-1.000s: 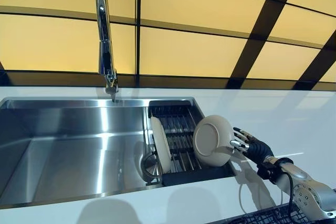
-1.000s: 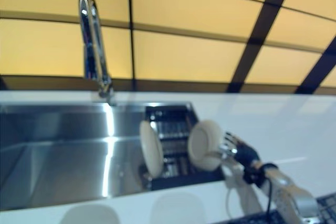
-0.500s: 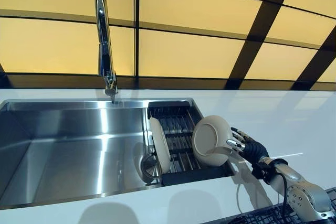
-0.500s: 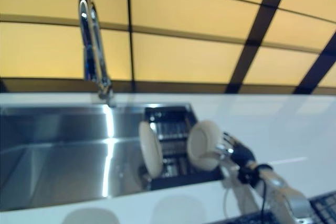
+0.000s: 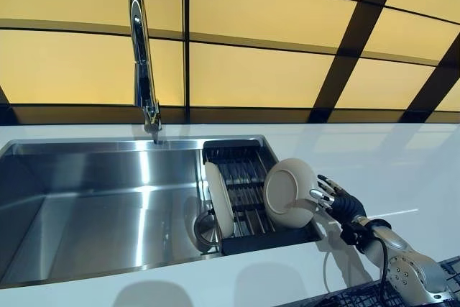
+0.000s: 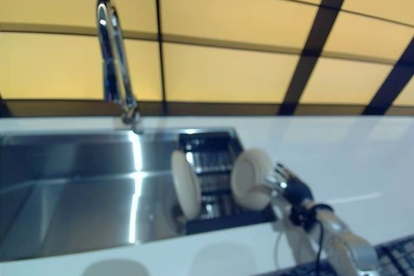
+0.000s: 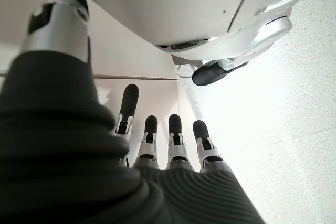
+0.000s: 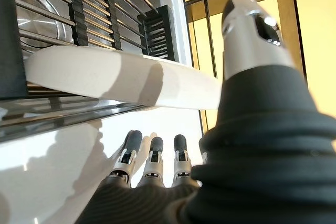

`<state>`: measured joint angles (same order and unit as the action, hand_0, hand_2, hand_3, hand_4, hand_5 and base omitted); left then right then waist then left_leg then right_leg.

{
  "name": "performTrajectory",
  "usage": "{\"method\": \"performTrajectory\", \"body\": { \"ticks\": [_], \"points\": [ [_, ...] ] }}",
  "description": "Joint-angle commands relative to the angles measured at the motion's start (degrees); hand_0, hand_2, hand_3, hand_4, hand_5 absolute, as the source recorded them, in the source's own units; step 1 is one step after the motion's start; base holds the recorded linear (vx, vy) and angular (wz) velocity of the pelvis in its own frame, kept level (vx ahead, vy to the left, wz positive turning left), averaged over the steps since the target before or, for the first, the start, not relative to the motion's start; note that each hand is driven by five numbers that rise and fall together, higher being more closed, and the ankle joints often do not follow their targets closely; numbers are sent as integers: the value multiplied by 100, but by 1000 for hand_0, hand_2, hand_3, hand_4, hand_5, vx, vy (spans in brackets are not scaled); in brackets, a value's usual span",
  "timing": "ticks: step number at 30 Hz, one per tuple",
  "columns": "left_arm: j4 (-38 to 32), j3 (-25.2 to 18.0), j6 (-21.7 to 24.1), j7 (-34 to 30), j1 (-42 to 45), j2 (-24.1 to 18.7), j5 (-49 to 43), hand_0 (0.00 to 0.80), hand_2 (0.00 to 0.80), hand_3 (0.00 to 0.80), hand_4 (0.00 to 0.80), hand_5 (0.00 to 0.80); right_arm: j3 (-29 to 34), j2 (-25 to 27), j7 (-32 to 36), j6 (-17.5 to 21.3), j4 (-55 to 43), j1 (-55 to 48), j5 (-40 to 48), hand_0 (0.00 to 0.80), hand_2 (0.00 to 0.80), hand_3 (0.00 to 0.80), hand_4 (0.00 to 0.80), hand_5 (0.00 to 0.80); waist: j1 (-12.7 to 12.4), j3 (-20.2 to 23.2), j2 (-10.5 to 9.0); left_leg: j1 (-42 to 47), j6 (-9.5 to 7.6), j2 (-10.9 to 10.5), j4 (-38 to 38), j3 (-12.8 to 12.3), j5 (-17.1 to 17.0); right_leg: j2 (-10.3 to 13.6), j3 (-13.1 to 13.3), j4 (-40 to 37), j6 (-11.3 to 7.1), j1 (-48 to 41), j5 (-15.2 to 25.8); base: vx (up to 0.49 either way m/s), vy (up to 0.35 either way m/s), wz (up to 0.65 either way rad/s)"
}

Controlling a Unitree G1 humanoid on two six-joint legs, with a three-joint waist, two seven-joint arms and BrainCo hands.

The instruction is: Take plates into dishwasher

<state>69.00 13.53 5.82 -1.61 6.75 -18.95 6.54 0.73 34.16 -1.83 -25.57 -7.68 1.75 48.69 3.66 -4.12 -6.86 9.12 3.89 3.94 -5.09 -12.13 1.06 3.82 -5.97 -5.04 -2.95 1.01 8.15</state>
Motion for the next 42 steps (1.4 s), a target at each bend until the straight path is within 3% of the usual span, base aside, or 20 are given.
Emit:
{"method": "performTrajectory", "body": {
  "ticks": [1, 42],
  "points": [
    [-276, -7, 240, 152, -741, -59, 269, 0, 0, 0, 0, 0, -648, -288, 52, -116, 36, -115, 195, 0, 0, 0, 0, 0, -116, -295, 26, -337, -326, -190, 134, 168, -64, 276, -102, 222, -527, -347, -252, 0, 0, 0],
    [-127, 17, 225, 148, -855, 86, 135, 0, 0, 0, 0, 0, -837, -661, 1195, 634, 1695, -35, -574, 0, 0, 0, 0, 0, -220, -320, 30, -383, -312, -203, 183, 239, -63, 309, -222, 213, -555, -373, -252, 0, -1, 0]
  ]
}}
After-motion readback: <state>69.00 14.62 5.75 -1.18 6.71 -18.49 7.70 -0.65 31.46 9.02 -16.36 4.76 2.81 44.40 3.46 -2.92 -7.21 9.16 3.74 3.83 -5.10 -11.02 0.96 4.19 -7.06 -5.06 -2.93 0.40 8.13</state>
